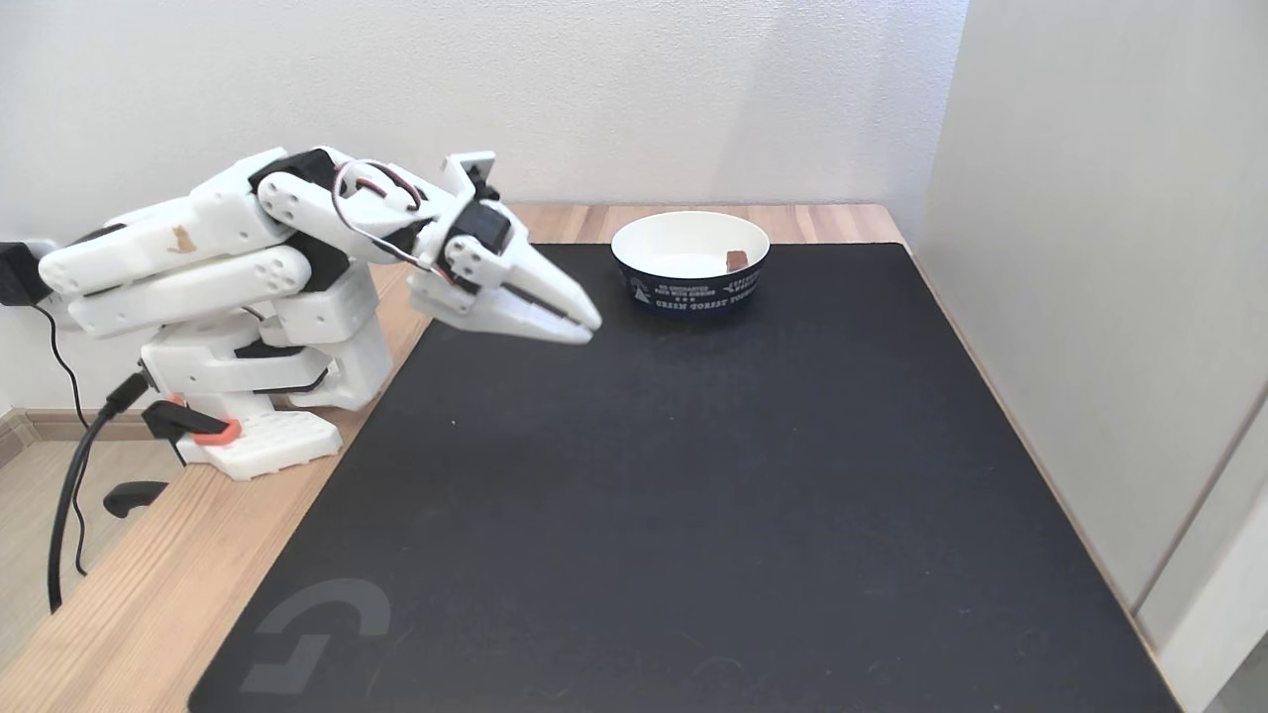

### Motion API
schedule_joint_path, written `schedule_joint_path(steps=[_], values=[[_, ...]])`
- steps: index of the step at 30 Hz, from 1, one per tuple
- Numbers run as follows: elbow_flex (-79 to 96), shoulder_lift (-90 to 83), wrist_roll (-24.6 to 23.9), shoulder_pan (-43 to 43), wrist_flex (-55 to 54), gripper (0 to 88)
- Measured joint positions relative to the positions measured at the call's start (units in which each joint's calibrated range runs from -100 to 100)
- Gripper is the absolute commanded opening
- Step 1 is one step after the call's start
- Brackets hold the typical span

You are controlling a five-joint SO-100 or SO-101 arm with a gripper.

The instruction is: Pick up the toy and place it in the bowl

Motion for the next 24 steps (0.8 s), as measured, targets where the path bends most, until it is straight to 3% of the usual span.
schedule_joint_path(steps=[4, 24], values=[[0.00, 0.00, 2.11, 0.25, 4.90, 2.2], [0.00, 0.00, 2.21, -0.17, 5.32, 2.2]])
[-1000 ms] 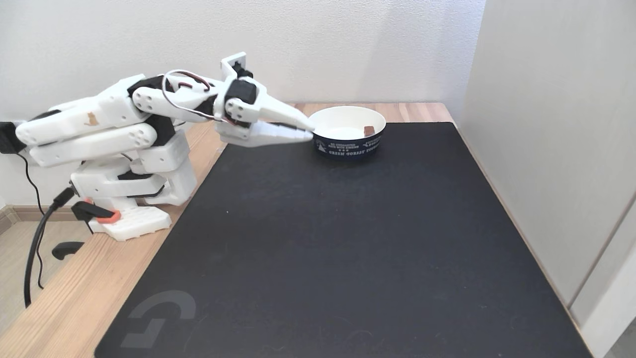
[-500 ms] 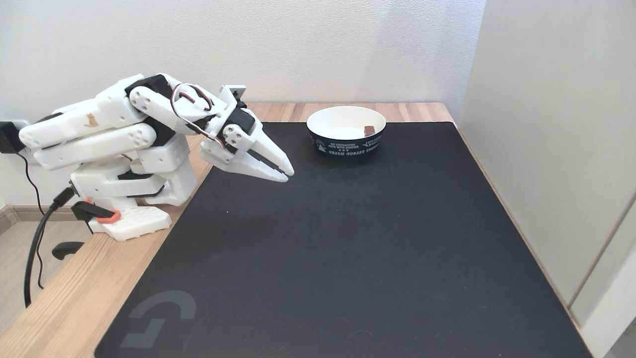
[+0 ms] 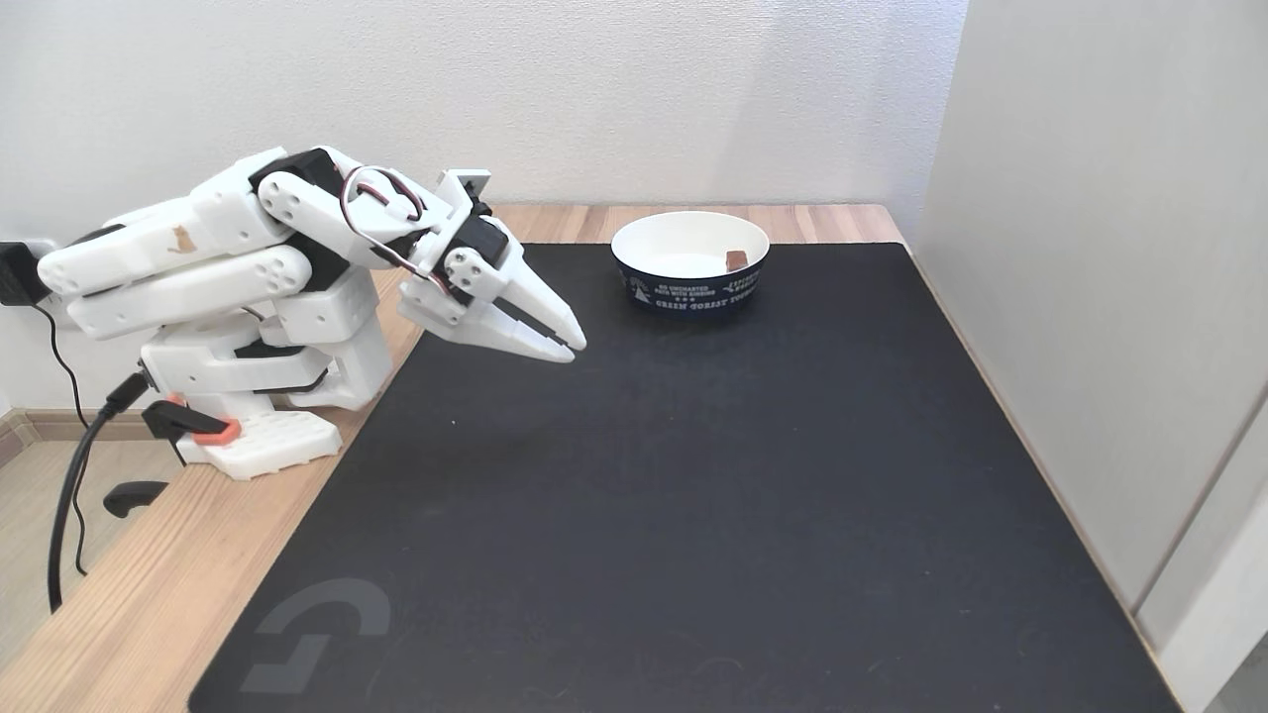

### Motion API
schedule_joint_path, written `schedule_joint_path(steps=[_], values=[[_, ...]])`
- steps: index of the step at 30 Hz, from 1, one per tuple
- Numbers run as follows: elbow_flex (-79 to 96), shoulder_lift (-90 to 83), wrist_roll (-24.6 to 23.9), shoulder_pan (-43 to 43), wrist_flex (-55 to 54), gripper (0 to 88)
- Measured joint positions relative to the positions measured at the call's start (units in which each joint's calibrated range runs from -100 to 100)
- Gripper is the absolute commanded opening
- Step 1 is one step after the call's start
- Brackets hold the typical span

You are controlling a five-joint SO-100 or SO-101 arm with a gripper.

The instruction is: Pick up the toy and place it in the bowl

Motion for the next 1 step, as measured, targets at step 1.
schedule_joint_path(steps=[1], values=[[0.00, 0.00, 0.00, 0.00, 0.00, 2.2]])
